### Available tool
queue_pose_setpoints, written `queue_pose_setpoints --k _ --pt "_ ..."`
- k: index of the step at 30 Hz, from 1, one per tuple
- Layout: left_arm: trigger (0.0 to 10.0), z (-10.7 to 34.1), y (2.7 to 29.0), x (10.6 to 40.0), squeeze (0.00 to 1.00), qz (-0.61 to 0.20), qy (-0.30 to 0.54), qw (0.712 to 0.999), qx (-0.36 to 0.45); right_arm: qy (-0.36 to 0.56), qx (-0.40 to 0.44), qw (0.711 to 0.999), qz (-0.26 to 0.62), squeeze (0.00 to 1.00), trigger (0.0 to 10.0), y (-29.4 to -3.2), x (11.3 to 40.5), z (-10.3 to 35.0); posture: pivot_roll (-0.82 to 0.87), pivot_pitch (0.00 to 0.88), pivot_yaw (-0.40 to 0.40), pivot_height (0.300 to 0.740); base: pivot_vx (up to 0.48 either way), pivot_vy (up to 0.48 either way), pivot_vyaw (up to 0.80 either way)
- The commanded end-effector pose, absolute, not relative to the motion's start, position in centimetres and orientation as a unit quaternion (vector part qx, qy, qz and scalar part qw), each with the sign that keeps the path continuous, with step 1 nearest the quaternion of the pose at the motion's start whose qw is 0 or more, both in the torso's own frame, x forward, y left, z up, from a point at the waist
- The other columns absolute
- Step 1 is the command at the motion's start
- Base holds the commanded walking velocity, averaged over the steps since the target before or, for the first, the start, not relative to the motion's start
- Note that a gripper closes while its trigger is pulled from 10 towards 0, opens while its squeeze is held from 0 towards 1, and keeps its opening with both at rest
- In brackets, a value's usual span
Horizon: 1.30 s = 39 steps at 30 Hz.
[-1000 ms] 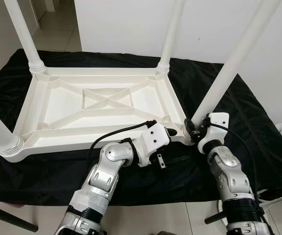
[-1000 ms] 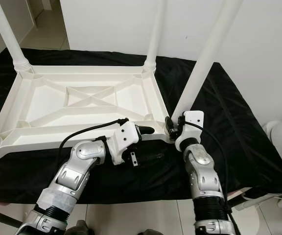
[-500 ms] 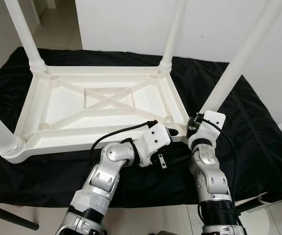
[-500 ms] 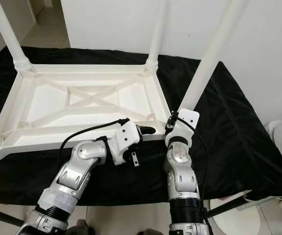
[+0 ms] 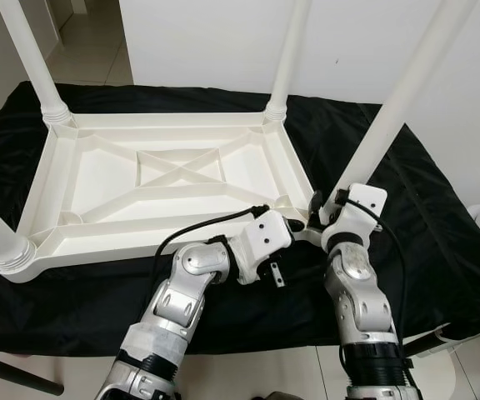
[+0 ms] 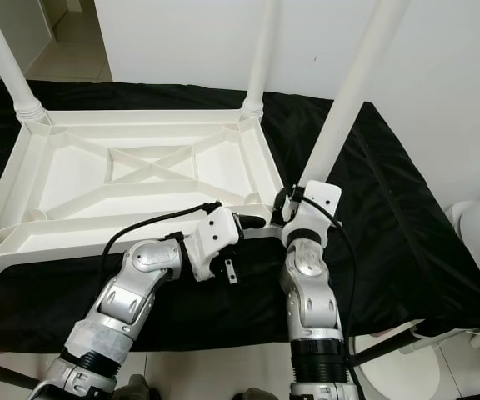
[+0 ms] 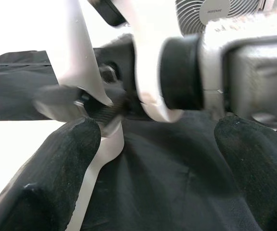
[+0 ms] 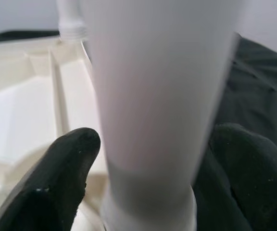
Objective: Building children table
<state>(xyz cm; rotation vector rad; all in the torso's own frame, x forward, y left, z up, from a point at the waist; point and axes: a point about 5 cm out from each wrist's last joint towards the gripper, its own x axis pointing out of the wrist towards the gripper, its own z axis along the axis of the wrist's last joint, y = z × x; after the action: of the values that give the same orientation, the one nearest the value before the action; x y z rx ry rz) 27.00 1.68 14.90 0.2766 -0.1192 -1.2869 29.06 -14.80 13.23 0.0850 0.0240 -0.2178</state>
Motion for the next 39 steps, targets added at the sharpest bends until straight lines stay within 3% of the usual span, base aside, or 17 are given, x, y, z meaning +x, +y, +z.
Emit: queue_pose_setpoints --k 1,5,6,7,18,29,30,31,32,34,35,39 --pt "10.0 14.8 1.7 27.6 0.00 -0.531 -0.064 0.836 0.124 0.022 0.048 0.993 -0.106 1.00 10.0 -14.8 28.7 12.8 0.00 0.000 -0.080 0.740 0.000 0.000 0.00" --pt "10.0 14.9 1.7 27.6 0.00 -0.530 -0.065 0.836 0.125 0.022 0.032 0.996 -0.085 1.00 10.0 -15.6 28.3 12.5 0.00 0.000 -0.080 0.740 0.000 0.000 0.00" --pt "10.0 14.9 1.7 27.6 0.00 -0.530 -0.066 0.836 0.127 0.020 0.025 0.998 -0.062 0.33 10.0 -16.2 28.1 12.4 0.00 0.000 -0.078 0.740 0.000 0.000 0.00" --pt "10.0 14.9 1.7 27.6 0.00 -0.530 -0.067 0.836 0.127 0.021 0.021 0.999 -0.043 0.00 10.0 -16.8 28.0 12.3 0.00 0.000 -0.078 0.740 0.000 0.000 0.00" --pt "10.0 15.0 1.7 27.7 0.00 -0.534 -0.071 0.832 0.131 0.000 -0.051 0.997 0.065 0.00 10.0 -19.9 28.7 13.1 0.00 0.000 -0.067 0.740 0.000 0.000 0.00" --pt "10.0 15.3 1.5 27.7 0.00 -0.538 -0.077 0.829 0.134 0.021 -0.100 0.974 0.203 0.00 10.0 -19.4 31.1 12.9 0.02 0.000 -0.070 0.740 0.000 0.000 0.00" --pt "10.0 15.3 1.6 27.7 0.00 -0.537 -0.077 0.829 0.134 0.025 -0.100 0.971 0.215 0.00 7.0 -19.3 31.3 12.7 0.02 0.000 -0.071 0.740 0.000 0.000 0.00" --pt "10.0 15.3 1.6 27.7 0.00 -0.536 -0.077 0.830 0.134 0.026 -0.101 0.969 0.222 0.00 7.0 -19.3 31.4 12.6 0.03 0.000 -0.072 0.740 0.000 0.000 0.00" --pt "10.0 15.3 1.6 27.7 0.00 -0.536 -0.077 0.830 0.134 0.030 -0.102 0.967 0.231 0.00 1.5 -19.1 31.5 12.4 0.03 0.000 -0.073 0.740 0.000 0.000 0.00" --pt "10.0 15.3 1.6 27.7 0.00 -0.535 -0.077 0.830 0.134 0.031 -0.102 0.965 0.238 0.00 1.5 -19.1 31.6 12.3 0.03 0.000 -0.073 0.740 0.000 0.000 0.00" --pt "10.0 15.3 1.6 27.6 0.00 -0.535 -0.077 0.831 0.134 0.035 -0.099 0.964 0.246 0.00 0.0 -19.0 31.7 12.1 0.03 0.000 -0.075 0.740 0.000 0.000 0.00" --pt "10.0 15.3 1.6 27.6 0.00 -0.534 -0.078 0.831 0.134 0.041 -0.102 0.960 0.259 0.00 0.0 -19.1 31.7 11.7 0.03 0.000 -0.078 0.740 0.000 0.000 0.00"
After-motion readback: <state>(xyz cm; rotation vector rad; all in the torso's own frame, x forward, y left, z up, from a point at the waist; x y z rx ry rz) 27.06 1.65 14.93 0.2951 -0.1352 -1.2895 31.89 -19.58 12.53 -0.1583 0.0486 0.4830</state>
